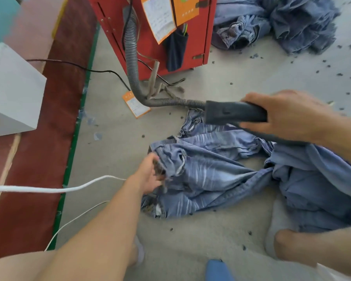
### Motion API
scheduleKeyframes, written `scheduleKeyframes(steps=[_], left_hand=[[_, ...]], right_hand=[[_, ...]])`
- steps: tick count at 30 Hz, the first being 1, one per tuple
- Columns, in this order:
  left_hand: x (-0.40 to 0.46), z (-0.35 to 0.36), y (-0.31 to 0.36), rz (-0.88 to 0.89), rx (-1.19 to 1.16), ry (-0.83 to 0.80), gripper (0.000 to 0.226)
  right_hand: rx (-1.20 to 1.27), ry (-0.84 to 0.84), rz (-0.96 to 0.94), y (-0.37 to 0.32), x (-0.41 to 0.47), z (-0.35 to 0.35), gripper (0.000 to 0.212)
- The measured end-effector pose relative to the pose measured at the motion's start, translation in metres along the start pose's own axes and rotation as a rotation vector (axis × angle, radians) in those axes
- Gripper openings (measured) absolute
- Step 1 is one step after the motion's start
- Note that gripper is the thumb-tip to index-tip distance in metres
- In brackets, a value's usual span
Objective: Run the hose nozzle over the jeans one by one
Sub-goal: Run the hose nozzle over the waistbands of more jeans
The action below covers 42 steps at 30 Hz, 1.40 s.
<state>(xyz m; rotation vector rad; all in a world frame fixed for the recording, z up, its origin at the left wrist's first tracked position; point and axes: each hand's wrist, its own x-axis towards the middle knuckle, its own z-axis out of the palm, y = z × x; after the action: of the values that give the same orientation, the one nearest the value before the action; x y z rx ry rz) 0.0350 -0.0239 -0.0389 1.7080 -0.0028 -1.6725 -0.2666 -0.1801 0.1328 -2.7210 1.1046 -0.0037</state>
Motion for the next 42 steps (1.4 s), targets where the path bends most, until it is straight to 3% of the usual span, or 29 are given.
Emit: scheduleKeyframes(steps=[2, 4, 6, 7, 9, 11, 15, 17, 23, 26, 29, 31, 33, 36, 38, 42], left_hand=[[0.019, -0.012, -0.025, -0.061, 0.050, 0.087, 0.008], [0.035, -0.022, -0.039, -0.031, 0.445, 0.164, 0.016], [0.041, -0.033, -0.051, -0.015, 1.023, 0.196, 0.057], [0.042, -0.039, -0.056, -0.055, 1.196, 0.169, 0.086], [0.043, -0.044, -0.063, -0.130, 1.306, 0.061, 0.131], [0.049, -0.043, -0.072, -0.083, 1.203, 0.065, 0.129], [0.062, -0.036, -0.072, 0.081, 0.825, 0.224, 0.037], [0.056, -0.033, -0.057, 0.113, 0.636, 0.226, 0.018], [0.013, -0.017, -0.004, 0.113, 0.000, -0.091, 0.027], [-0.011, -0.004, -0.001, 0.122, 0.138, -0.110, 0.016], [-0.022, 0.009, -0.004, 0.138, 0.507, -0.131, 0.032], [-0.022, 0.014, -0.003, 0.136, 0.608, -0.015, 0.035], [-0.020, 0.013, 0.002, 0.104, 0.402, -0.016, 0.032], [-0.020, 0.011, 0.007, 0.032, -0.027, -0.171, 0.045], [-0.020, 0.013, 0.004, 0.010, -0.163, -0.286, 0.051], [-0.017, 0.019, -0.004, 0.027, -0.321, -0.365, 0.054]], right_hand=[[-0.070, -0.050, -0.012, 0.004, -0.003, 0.007, 0.036], [-0.111, -0.089, -0.033, 0.001, -0.002, 0.010, 0.034], [-0.118, -0.113, -0.072, -0.003, -0.002, 0.012, 0.035], [-0.111, -0.119, -0.092, -0.005, -0.003, 0.013, 0.036], [-0.103, -0.128, -0.118, -0.006, -0.004, 0.015, 0.040], [-0.110, -0.141, -0.143, -0.007, -0.006, 0.017, 0.046], [-0.132, -0.168, -0.178, -0.002, -0.011, 0.021, 0.051], [-0.152, -0.207, -0.178, 0.000, -0.012, 0.021, 0.049], [-0.216, -0.303, -0.177, -0.004, -0.015, 0.024, 0.029], [-0.220, -0.306, -0.204, -0.011, -0.019, 0.032, 0.027], [-0.242, -0.348, -0.246, -0.014, -0.025, 0.043, 0.028], [-0.254, -0.380, -0.264, -0.013, -0.029, 0.047, 0.031], [-0.257, -0.388, -0.276, -0.011, -0.032, 0.048, 0.032], [-0.232, -0.355, -0.316, -0.007, -0.036, 0.050, 0.036], [-0.216, -0.312, -0.330, -0.003, -0.038, 0.050, 0.042], [-0.203, -0.285, -0.287, 0.001, -0.040, 0.051, 0.042]])
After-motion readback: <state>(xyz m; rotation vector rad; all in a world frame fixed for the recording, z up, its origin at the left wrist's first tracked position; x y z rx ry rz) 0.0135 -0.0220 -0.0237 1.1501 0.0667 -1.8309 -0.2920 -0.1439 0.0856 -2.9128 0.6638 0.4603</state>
